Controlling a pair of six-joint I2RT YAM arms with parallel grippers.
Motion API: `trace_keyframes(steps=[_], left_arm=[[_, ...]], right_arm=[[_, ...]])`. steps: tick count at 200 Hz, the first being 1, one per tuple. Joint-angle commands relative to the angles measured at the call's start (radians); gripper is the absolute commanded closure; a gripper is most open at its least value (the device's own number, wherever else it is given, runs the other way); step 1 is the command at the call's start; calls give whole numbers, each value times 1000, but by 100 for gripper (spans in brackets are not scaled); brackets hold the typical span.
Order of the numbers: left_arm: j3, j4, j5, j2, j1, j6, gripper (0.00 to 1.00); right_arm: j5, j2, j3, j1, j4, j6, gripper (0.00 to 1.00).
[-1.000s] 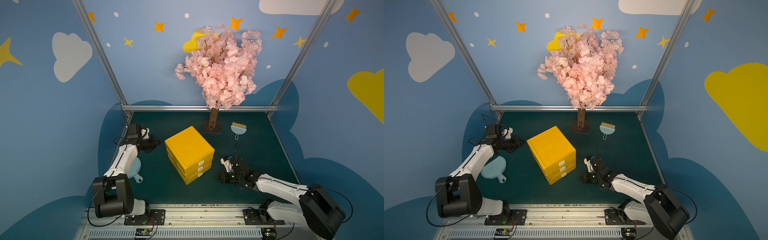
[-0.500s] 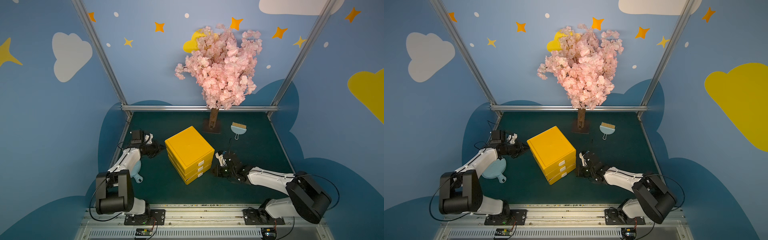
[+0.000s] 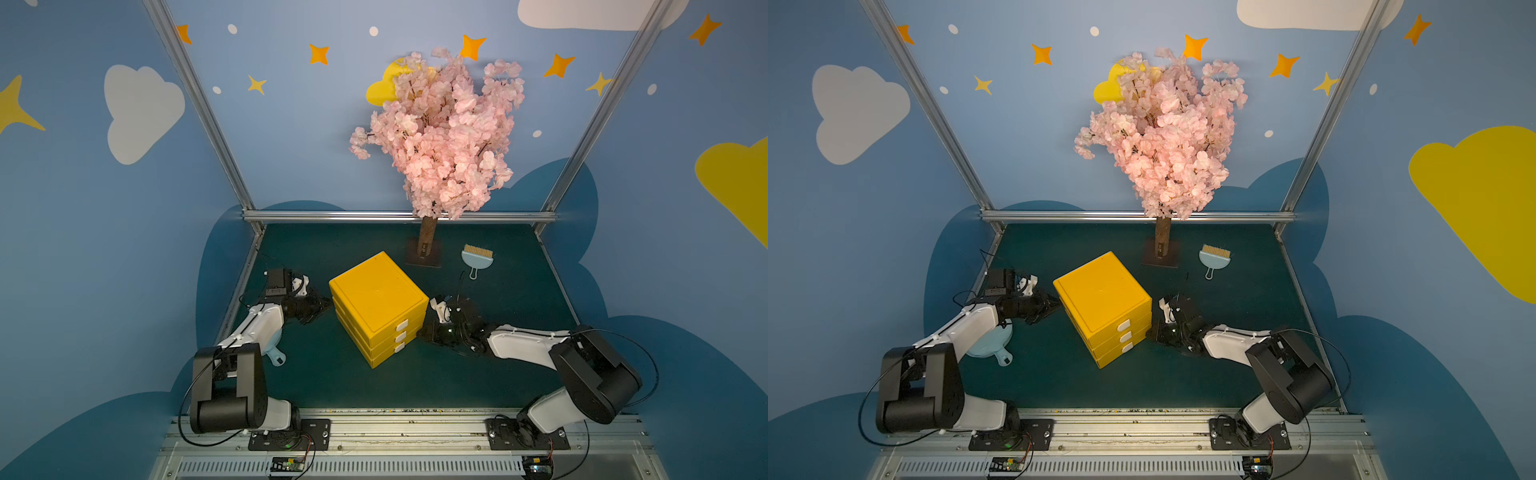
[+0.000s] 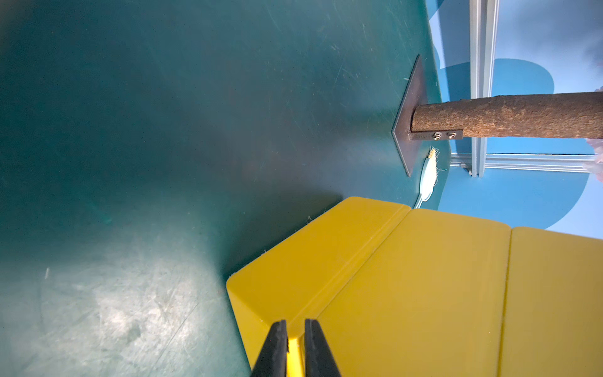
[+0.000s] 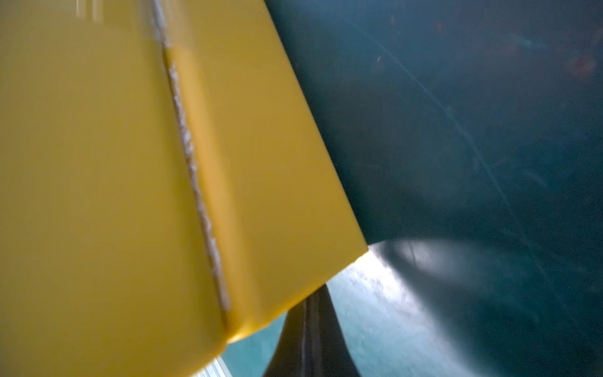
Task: Take the seed bags out of the drawer
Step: Adjust the storage box at the center of the board.
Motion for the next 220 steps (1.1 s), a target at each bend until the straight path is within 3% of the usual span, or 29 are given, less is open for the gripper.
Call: trace_keyframes(steps=[1, 131, 220], left_arm=[[-24, 15, -21, -40, -3, -6, 84], [-182, 64, -86, -139, -42, -49, 83], [-239, -40, -178, -331, -57, -58, 78]], right_arm=[[-33, 42, 57, -25, 80, 13, 100], [-162, 330, 385, -101, 60, 7, 100], [-185, 443, 511, -88, 46, 20, 100]])
